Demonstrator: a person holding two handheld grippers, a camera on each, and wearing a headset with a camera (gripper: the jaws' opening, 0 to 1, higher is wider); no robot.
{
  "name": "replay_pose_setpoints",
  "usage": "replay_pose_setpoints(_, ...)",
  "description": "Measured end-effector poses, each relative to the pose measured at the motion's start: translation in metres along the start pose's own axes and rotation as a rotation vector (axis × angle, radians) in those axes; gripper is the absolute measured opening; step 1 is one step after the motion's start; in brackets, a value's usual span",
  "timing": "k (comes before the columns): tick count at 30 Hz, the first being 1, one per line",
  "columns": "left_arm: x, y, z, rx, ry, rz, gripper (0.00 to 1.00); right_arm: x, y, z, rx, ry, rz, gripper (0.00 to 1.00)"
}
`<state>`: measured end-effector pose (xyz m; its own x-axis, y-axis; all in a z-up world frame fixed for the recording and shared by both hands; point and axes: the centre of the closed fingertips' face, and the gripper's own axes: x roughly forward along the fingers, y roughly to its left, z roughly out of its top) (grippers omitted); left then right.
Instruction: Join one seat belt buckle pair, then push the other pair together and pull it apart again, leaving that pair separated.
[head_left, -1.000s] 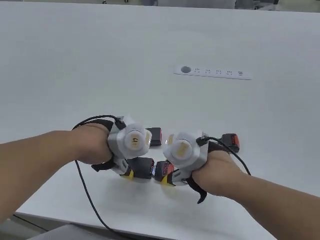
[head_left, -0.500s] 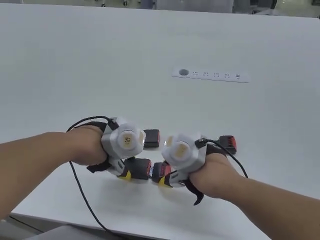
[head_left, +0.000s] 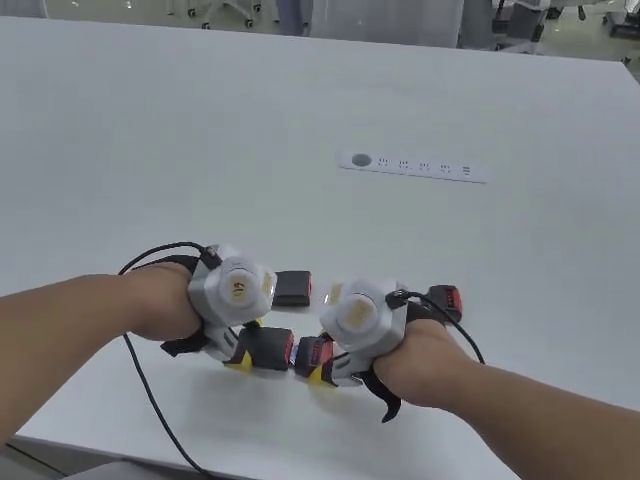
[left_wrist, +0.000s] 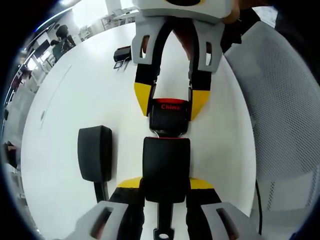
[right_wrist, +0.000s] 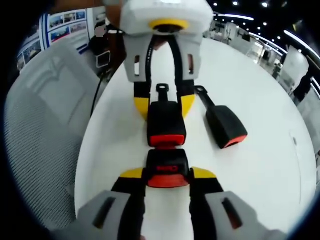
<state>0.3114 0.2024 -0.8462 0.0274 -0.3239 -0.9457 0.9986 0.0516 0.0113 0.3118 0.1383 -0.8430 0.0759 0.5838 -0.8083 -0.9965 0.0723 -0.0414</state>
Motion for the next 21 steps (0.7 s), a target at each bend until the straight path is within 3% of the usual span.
replay_pose_setpoints(11, 0.0006, 0.0002, 0.0007, 0.008, 0.012, -0.005, 0.32, -0.0008, 0.0019, -0.0007, -0.01, -0.005, 0.0, 0.33)
replay_pose_setpoints(21, 0.0003, -0.0002, 0.0004, -0.004, 0.015, 0.008, 0.33, -0.0009, 0.0029, -0.0004, 0.026, -0.008, 0.005, 0.34)
